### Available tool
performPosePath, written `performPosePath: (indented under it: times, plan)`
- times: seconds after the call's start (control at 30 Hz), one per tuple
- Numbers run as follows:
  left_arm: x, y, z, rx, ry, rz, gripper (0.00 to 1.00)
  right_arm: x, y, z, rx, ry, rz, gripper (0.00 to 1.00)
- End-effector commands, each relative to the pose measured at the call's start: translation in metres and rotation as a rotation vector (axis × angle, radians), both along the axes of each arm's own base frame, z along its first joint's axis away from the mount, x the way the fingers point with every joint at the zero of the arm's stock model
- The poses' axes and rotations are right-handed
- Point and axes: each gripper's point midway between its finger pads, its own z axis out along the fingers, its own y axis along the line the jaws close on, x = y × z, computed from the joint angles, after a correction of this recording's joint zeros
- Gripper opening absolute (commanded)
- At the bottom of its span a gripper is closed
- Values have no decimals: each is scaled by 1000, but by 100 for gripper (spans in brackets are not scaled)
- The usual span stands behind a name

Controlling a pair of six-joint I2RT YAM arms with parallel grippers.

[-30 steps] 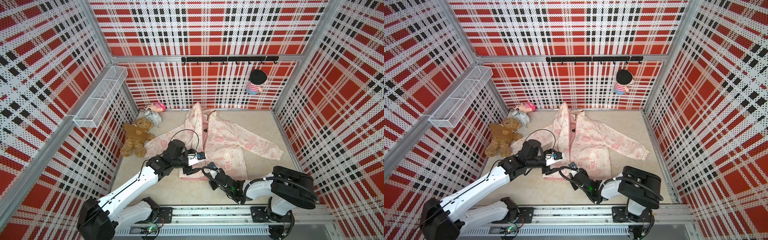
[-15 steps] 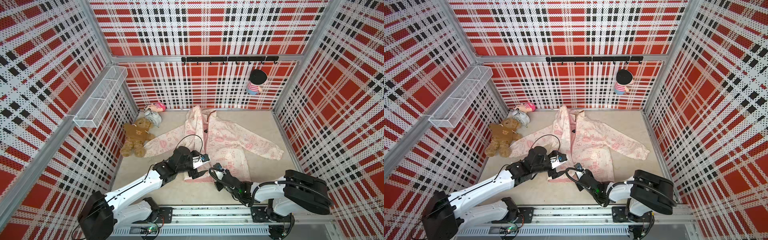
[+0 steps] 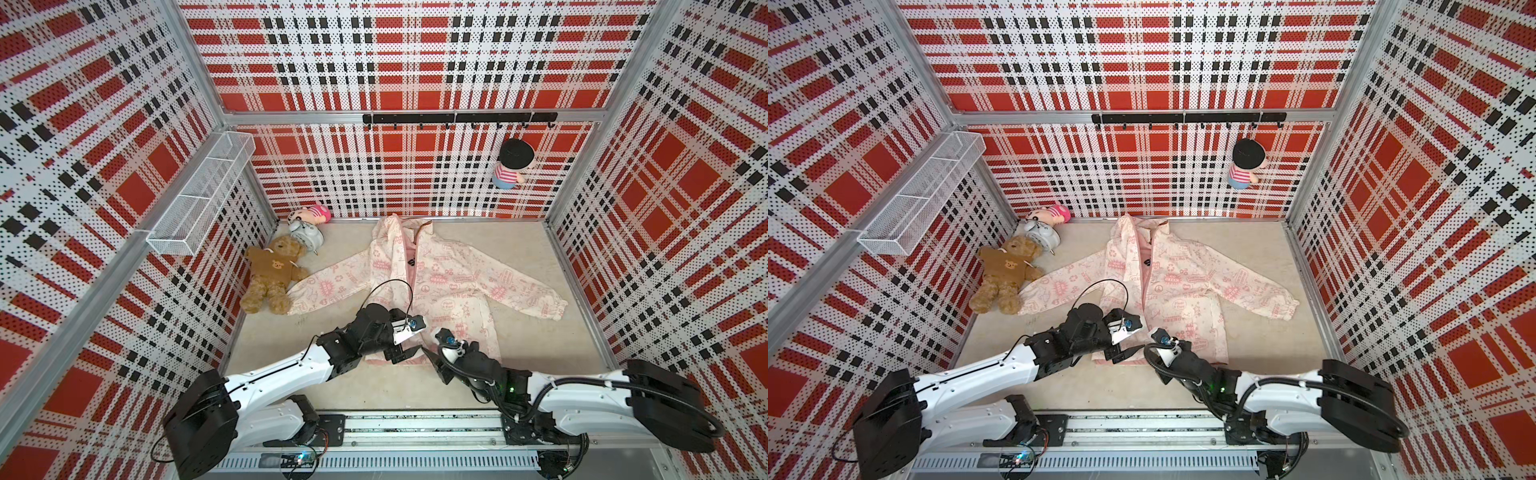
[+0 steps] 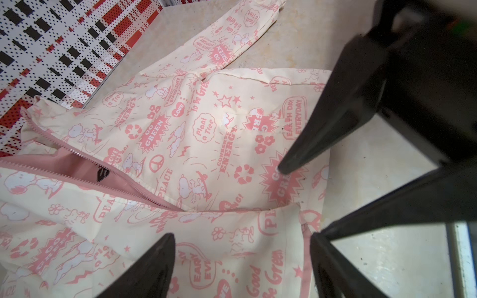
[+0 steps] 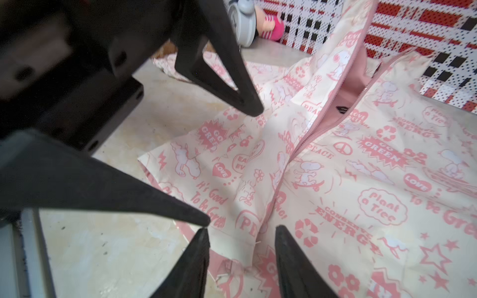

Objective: Unzip the jacket
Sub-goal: Unzip the zipper on the jacket.

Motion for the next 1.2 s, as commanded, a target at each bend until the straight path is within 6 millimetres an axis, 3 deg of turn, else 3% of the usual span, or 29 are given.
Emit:
performPosePath:
  times: [0.0,0.17,0.27,0.33,0.47,0.63,0.73,0.83,1.0,1.17]
  plan:
    - [-1,10,-7,70,-4,6,81,-6,-21,-7,-7,15,-28,49]
    - [-14,-1,-33,160,34,-90,85,-8,-36,-21,-33,4,-49,48]
    - [-19,-12,-51,228,36,-133,90,-8,-46,-10,93,-16,-73,47]
    - [-17,-20,-61,274,34,-154,91,-10,-52,-6,141,-15,-77,47]
    - [-3,-35,-73,329,24,-177,84,-13,-56,-14,61,22,-76,46]
    - [4,-37,-94,408,117,-229,59,-19,-55,-9,65,20,-35,47]
    - [0,-32,-102,438,189,-241,33,-18,-60,-1,92,0,-49,48]
    - [-4,-26,-105,470,190,-236,28,-18,-62,2,104,-13,-53,48]
    - [4,-25,-89,431,178,-177,7,-18,-53,-9,43,5,-30,49]
    - [10,-24,-53,314,123,-102,2,-17,-30,-29,-101,5,20,50]
